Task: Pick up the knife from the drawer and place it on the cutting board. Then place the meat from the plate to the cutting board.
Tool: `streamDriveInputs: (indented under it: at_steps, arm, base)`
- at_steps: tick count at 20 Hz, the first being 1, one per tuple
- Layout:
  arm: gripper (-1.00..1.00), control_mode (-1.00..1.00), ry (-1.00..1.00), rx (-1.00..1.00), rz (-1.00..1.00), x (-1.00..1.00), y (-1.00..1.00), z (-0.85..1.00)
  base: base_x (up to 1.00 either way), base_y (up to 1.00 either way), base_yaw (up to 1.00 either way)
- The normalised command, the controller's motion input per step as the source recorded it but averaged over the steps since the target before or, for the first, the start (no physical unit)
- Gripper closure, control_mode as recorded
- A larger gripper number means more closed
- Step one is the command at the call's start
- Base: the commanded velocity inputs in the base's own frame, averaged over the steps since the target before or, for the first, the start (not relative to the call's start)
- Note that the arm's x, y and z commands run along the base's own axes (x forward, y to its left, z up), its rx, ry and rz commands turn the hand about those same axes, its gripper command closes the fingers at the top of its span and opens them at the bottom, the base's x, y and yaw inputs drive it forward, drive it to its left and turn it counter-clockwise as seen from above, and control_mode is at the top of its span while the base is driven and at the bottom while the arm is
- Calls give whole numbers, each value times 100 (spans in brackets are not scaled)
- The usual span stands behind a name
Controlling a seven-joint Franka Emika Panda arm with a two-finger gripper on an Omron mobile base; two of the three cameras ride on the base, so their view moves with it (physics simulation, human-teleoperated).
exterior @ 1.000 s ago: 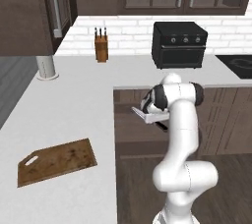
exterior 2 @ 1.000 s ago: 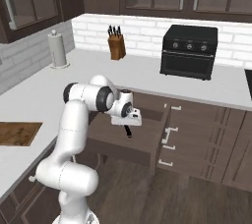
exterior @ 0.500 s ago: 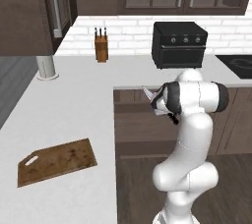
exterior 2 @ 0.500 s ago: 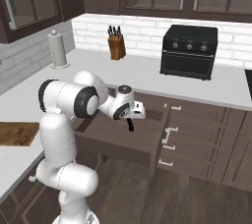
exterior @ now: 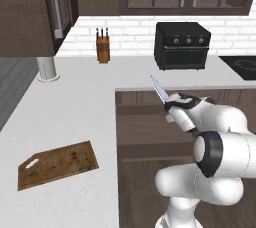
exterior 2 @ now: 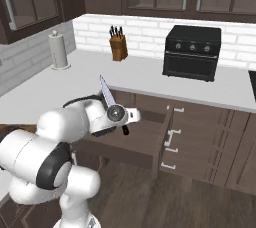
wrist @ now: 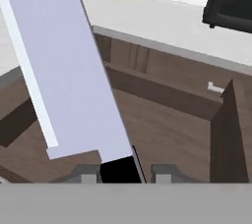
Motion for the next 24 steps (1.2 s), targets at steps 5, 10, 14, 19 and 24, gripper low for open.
streamDriveInputs:
  at_steps: [5, 10, 14, 19, 24]
  arm:
    - [100, -100, -11, -16, 35, -62, 58, 98]
    - [100, -100, 19, -20, 12, 2, 64, 93]
    - [100, -100, 48, -39, 0, 16, 91, 73]
    - [100, -100, 29, -39, 1, 4, 64, 0]
    - [100, -100, 20, -7, 29, 2, -67, -34]
  base:
    - [0, 0, 0]
    - [0, 0, 0]
    - [0, 0, 0]
    - [0, 0, 0]
    - [0, 0, 0]
